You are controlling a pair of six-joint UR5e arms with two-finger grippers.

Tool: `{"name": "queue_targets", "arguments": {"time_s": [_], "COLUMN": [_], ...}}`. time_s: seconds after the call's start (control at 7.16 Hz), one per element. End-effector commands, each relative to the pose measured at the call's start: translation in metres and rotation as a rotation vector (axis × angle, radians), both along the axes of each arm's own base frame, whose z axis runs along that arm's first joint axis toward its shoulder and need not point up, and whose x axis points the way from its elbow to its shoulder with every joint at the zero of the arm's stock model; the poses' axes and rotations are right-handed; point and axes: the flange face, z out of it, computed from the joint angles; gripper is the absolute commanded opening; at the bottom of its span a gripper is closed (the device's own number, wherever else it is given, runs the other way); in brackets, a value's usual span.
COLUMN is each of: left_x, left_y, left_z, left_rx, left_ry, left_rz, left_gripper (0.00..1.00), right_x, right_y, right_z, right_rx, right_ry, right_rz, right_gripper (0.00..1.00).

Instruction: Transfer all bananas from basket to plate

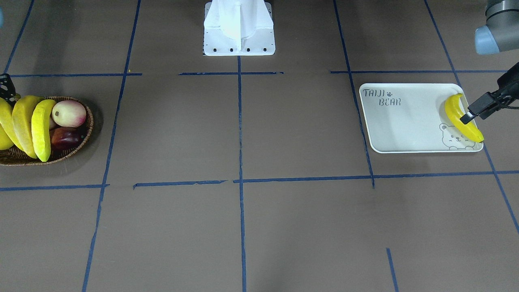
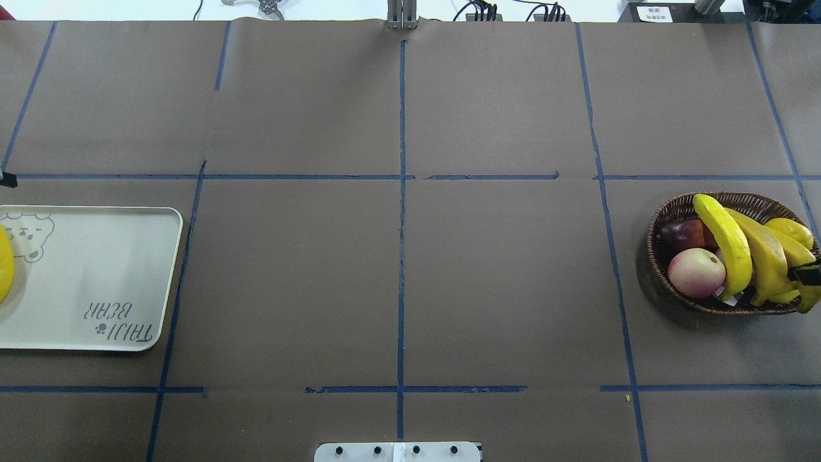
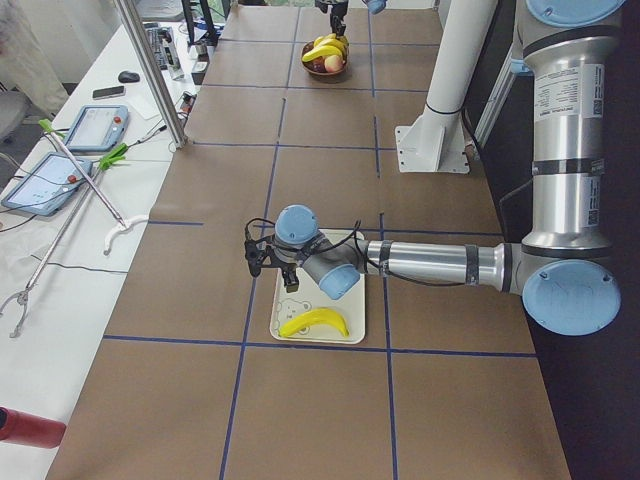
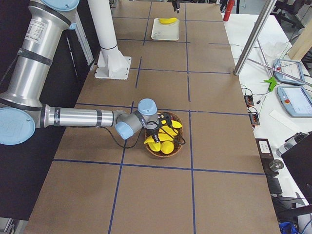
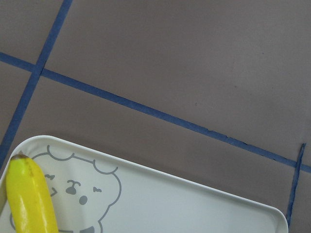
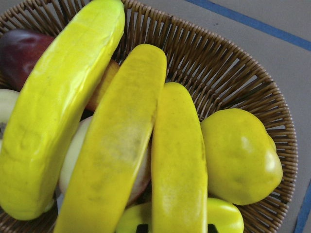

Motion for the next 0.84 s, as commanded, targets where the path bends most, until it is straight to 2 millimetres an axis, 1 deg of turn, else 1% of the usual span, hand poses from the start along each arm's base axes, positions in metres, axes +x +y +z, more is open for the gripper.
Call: {"name": "queue_targets", "arguments": {"time_s": [0.0, 0.14, 0.28, 0.42, 0.56, 0.7], "left_x": [0.0, -0.001, -0.001, -0.001, -0.001, -0.001], "left_y": [0.001, 0.002, 0.003, 0.002, 0.003, 0.003], "left_z": [-0.001, -0.003, -0.002, -0.003, -0.002, -0.003], "left_rx": [0.002, 0.005, 0.004, 0.005, 0.002, 0.005], "left_ry": [0.002, 0.003, 0.002, 0.003, 0.005, 0.009], "left_rz": [0.001, 0.001, 0.001, 0.001, 0.002, 0.003], "left_gripper": [1.0, 1.0, 1.0, 1.0, 1.0, 1.0], "right_x": [-0.001, -0.001, 0.001, 0.019, 0.038, 0.055], "right_y": [-0.001, -0.001, -0.001, -0.007, -0.011, -0.015], "right_z": [-0.002, -0.003, -0.004, -0.005, -0.008, -0.019], "right_rx": [0.004, 0.006, 0.009, 0.014, 0.02, 0.036], "right_ry": [-0.003, -0.004, -0.005, -0.003, -0.006, -0.014], "right_rz": [-0.001, -0.002, 0.003, 0.047, 0.096, 0.141], "right_gripper": [0.31, 0.25, 0.15, 0.03, 0.0, 0.0]}}
